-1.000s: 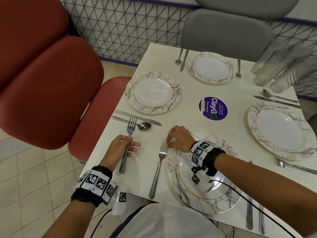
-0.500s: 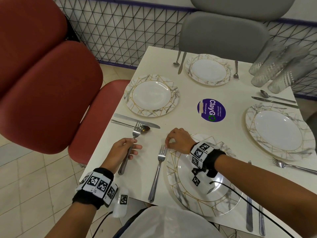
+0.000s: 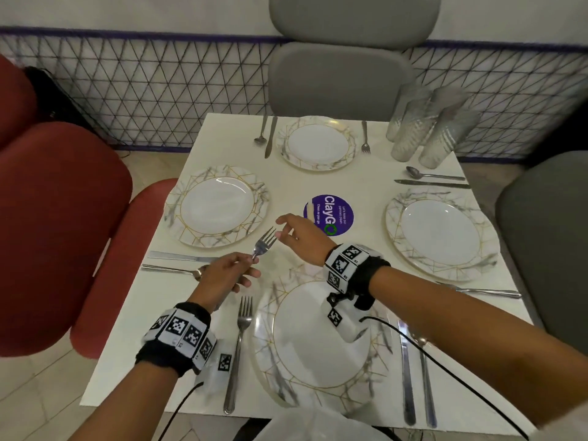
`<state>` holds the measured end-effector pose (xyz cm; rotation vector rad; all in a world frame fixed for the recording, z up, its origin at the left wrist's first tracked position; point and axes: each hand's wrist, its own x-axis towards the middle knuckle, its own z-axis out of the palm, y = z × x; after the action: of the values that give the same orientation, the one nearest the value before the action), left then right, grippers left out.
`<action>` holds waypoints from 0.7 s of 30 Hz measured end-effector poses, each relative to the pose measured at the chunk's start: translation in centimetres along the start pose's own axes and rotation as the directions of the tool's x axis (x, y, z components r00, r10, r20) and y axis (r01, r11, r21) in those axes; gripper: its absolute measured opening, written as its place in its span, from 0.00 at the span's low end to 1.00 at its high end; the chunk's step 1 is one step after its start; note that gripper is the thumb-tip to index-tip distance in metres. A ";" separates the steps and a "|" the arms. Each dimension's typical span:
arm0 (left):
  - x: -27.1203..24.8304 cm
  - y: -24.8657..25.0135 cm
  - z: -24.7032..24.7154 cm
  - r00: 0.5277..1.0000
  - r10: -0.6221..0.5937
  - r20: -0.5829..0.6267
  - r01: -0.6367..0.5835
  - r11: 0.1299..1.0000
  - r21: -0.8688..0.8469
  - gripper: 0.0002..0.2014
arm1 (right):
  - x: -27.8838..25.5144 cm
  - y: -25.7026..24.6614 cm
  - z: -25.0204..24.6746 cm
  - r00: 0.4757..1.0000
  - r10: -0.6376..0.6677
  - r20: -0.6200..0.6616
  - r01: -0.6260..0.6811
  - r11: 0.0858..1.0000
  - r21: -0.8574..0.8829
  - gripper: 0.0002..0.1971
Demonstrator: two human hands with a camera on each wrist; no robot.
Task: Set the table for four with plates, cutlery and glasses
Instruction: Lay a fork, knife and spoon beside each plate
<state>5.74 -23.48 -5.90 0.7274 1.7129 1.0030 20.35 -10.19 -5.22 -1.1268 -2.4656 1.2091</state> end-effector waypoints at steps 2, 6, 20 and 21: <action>0.7 0.9 1.2 1.000 0.022 0.018 -0.022 1.000 0.009 0.09 | 0.3 0.1 -1.4 1.000 0.011 -0.021 -0.011 1.000 0.019 0.15; 2.5 2.5 1.9 0.999 0.047 0.017 -0.048 0.995 0.084 0.08 | 1.5 0.5 -3.6 0.996 0.018 -0.092 -0.010 0.996 0.091 0.07; 15.6 7.8 -13.2 0.961 0.166 -0.222 -0.178 0.983 -0.035 0.04 | 16.7 -3.0 -4.8 0.939 0.232 -0.255 -0.121 0.914 0.386 0.18; 17.0 8.0 -13.9 0.957 0.152 -0.249 -0.173 0.983 -0.065 0.05 | 17.9 -3.3 -4.5 0.934 0.227 -0.276 -0.108 0.915 0.389 0.18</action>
<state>-12.92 -9.55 -4.06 0.7218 1.8272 1.3176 8.03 3.75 -2.72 -1.3209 -1.8396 1.3436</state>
